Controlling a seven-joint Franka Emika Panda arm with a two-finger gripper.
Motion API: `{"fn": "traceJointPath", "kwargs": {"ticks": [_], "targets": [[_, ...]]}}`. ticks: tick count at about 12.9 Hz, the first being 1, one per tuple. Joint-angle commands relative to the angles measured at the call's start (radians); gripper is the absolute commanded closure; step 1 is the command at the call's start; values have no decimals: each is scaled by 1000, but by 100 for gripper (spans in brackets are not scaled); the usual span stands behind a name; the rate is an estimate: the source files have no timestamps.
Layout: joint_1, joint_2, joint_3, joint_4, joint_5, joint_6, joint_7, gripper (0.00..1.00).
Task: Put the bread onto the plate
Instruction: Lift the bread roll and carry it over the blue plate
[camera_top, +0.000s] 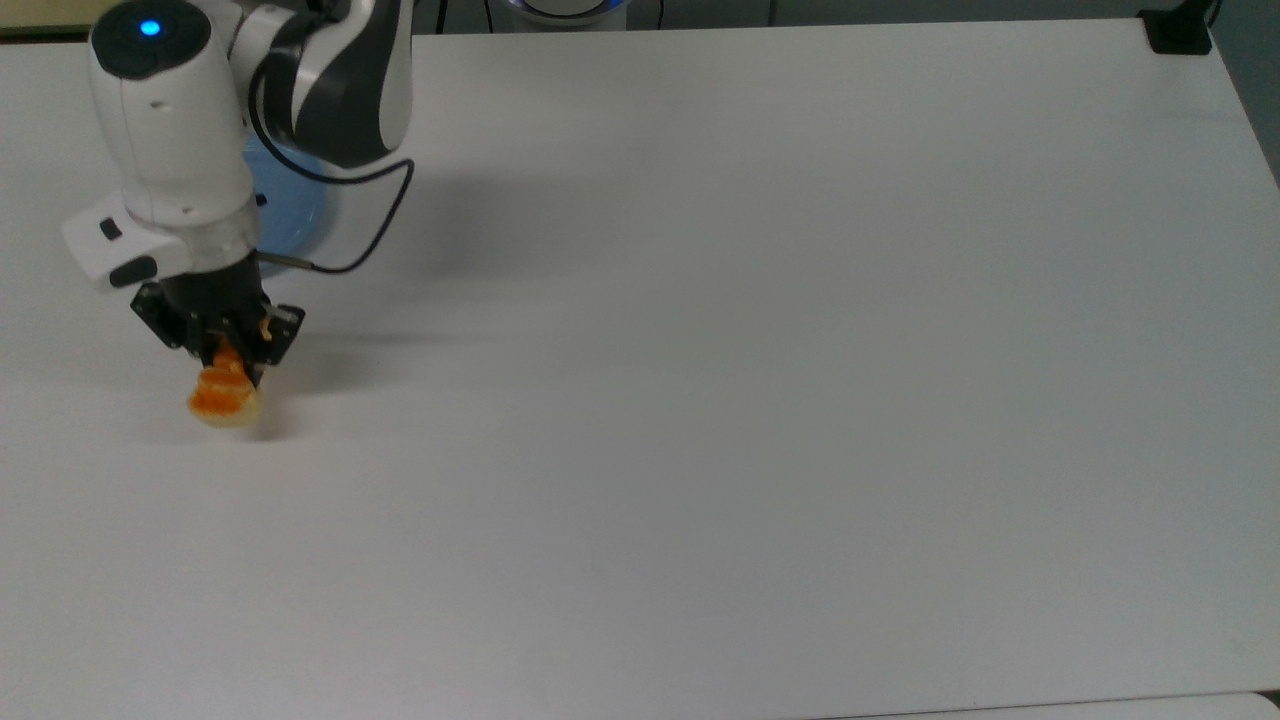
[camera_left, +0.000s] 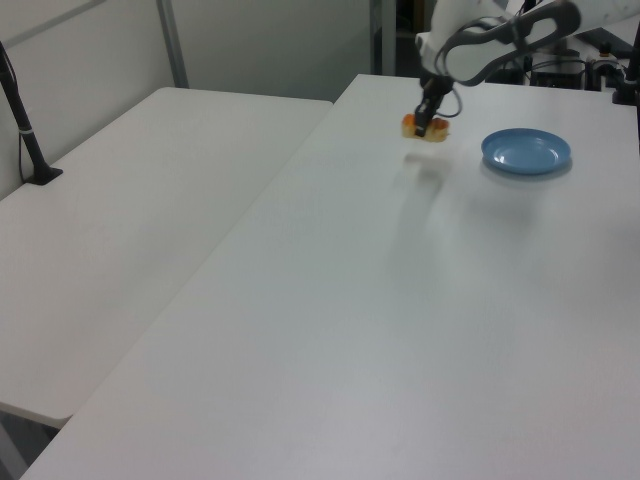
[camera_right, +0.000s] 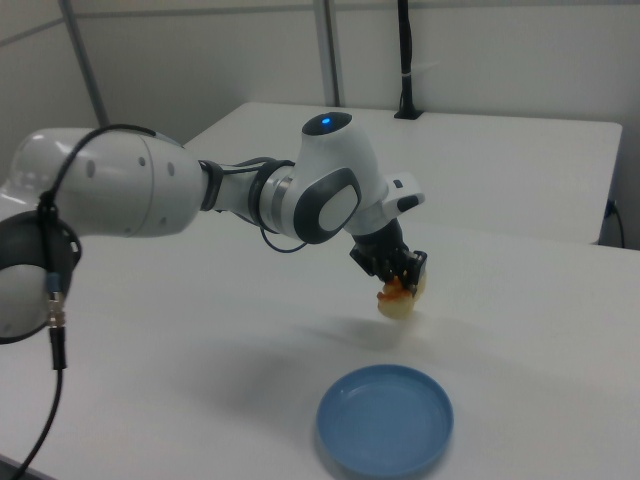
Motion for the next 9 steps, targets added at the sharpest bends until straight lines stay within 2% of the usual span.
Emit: {"fn": "traceJointPath", "kwargs": {"ticks": [1, 5, 9], "targets": [[-56, -233, 0, -274, 5, -4, -170, 64], [-168, -426, 1, -516, 8, -1, -410, 62], [-200, -422, 0, -592, 8, 37, -443, 62]]}}
